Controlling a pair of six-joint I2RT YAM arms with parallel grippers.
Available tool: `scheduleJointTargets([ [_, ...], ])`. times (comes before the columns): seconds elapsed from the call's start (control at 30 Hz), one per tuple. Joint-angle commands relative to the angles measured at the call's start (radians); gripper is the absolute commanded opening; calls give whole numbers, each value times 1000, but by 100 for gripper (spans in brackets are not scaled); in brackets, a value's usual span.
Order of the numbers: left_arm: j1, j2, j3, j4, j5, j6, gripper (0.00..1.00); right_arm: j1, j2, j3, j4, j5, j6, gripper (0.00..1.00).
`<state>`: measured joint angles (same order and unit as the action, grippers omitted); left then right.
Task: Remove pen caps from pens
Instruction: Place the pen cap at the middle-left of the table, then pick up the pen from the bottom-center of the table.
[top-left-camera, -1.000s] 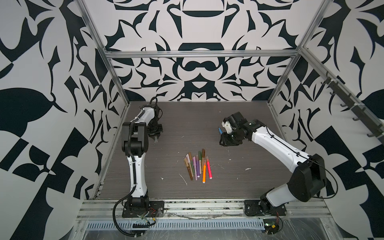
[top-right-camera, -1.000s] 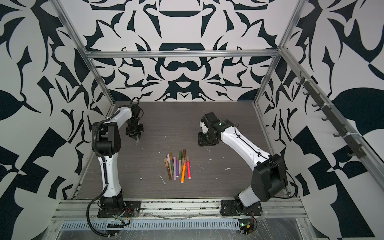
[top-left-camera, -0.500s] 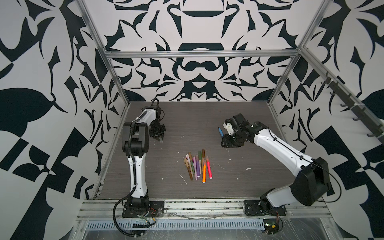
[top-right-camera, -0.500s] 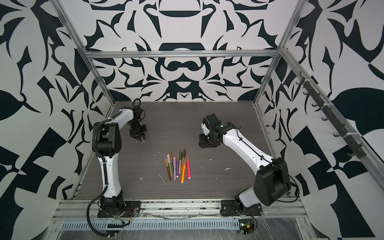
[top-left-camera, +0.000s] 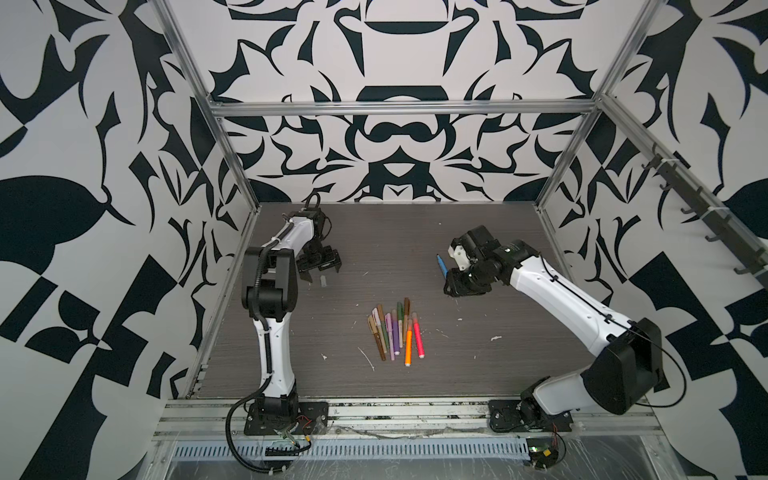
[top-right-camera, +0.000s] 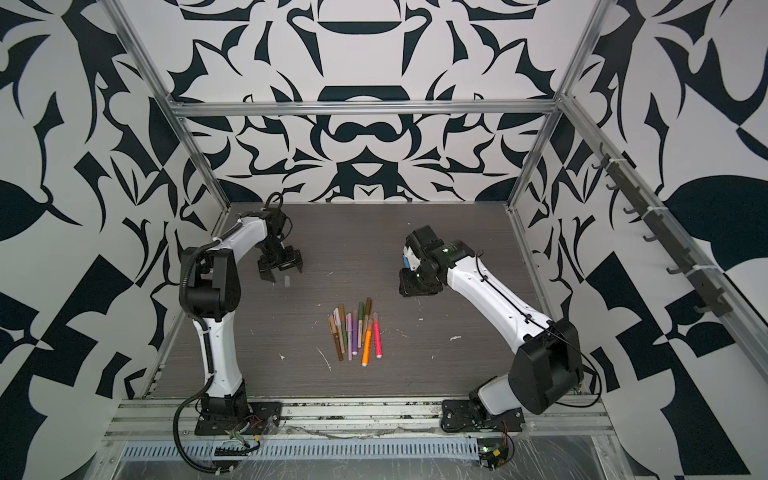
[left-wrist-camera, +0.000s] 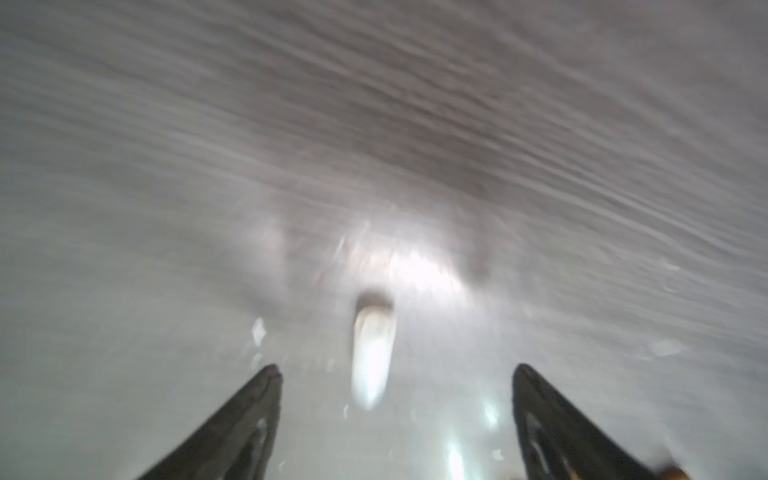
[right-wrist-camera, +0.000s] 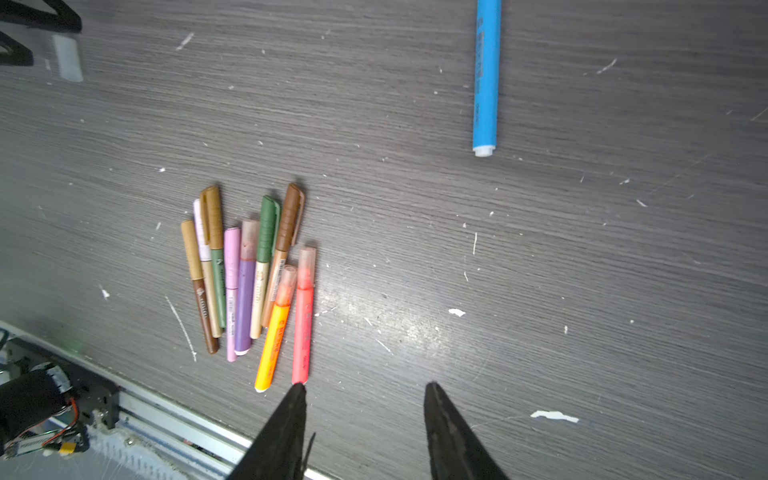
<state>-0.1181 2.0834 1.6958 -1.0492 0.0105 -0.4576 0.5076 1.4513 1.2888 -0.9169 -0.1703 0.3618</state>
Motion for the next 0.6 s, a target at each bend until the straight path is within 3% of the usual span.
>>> scheduleJointTargets([
  [0.0, -2, -205, -54, 26, -55, -116, 99, 32, -48, 39, -35, 30, 42, 49],
  [0.23, -3, -521, -340, 345, -151, -309, 99, 117, -84, -8, -40, 45, 109, 64],
  [0.33, -5, -564, -365, 390, -176, -332, 99, 122, -89, -31, -34, 41, 112, 93],
  [0.37, -5, -574, -374, 407, -173, -340, 99, 122, -92, -41, -18, 34, 111, 96],
  [0.57, -6, -636, -417, 463, -68, -419, 99, 122, -21, -41, 113, -28, 80, 94],
])
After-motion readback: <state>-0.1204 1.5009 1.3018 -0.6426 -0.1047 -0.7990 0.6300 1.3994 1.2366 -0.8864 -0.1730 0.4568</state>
